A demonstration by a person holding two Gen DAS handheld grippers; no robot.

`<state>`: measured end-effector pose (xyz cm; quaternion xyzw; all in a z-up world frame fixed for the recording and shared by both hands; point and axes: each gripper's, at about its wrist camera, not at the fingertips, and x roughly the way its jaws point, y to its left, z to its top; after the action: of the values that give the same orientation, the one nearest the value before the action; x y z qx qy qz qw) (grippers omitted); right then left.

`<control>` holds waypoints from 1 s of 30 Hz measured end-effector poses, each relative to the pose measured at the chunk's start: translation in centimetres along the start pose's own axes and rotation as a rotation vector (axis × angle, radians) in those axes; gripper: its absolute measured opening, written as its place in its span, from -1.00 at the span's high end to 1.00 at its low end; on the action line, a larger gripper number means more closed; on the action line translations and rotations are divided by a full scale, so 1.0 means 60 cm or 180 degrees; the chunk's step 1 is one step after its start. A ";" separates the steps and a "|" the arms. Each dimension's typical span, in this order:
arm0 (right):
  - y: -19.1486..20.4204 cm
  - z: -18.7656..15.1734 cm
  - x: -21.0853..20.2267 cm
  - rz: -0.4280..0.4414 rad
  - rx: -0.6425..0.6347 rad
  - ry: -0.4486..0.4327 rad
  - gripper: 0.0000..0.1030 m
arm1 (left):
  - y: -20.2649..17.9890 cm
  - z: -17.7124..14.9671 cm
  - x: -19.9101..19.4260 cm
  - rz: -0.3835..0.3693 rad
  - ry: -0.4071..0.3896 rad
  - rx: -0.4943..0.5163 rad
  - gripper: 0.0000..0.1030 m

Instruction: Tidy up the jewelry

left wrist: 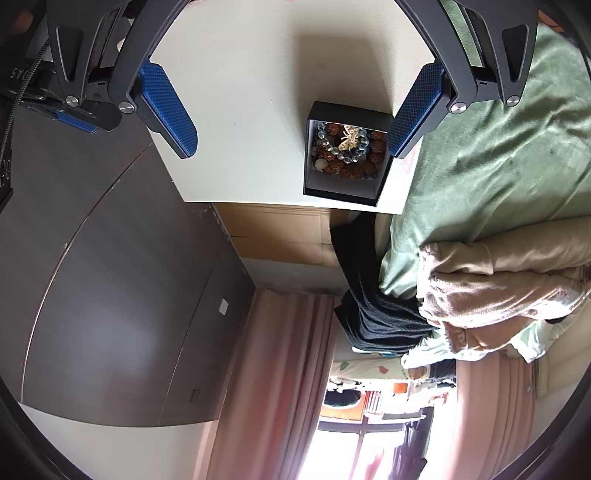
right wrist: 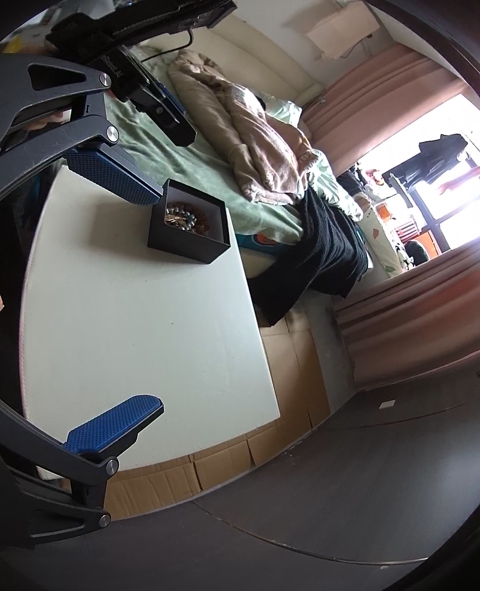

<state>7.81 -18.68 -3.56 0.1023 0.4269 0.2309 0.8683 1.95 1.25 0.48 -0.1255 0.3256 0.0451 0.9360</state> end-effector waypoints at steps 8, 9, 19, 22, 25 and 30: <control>0.002 0.002 0.004 -0.0015 -0.0027 0.0019 -1.00 | -0.002 0.001 -0.001 -0.0016 0.0007 0.0007 -0.99; 0.002 0.002 0.006 -0.0031 -0.0033 0.0026 -1.00 | -0.002 0.000 -0.001 -0.0017 0.0008 0.0008 -0.99; 0.005 0.002 0.004 -0.0038 -0.0055 0.0031 -1.00 | -0.008 -0.001 0.004 -0.0041 0.0016 0.0020 -0.99; 0.006 0.004 0.002 -0.0046 -0.0060 0.0036 -1.00 | -0.010 -0.001 0.003 -0.0053 0.0016 0.0024 -0.99; 0.006 0.004 0.002 -0.0048 -0.0062 0.0034 -1.00 | -0.010 0.000 0.003 -0.0069 0.0019 0.0020 -0.99; 0.004 0.005 0.001 -0.0051 -0.0056 0.0031 -1.00 | -0.012 -0.001 0.000 -0.0084 0.0014 0.0018 -0.99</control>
<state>8.02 -18.42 -3.35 0.0901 0.4299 0.2282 0.8689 2.04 0.56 0.60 -0.1271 0.3262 0.0315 0.9362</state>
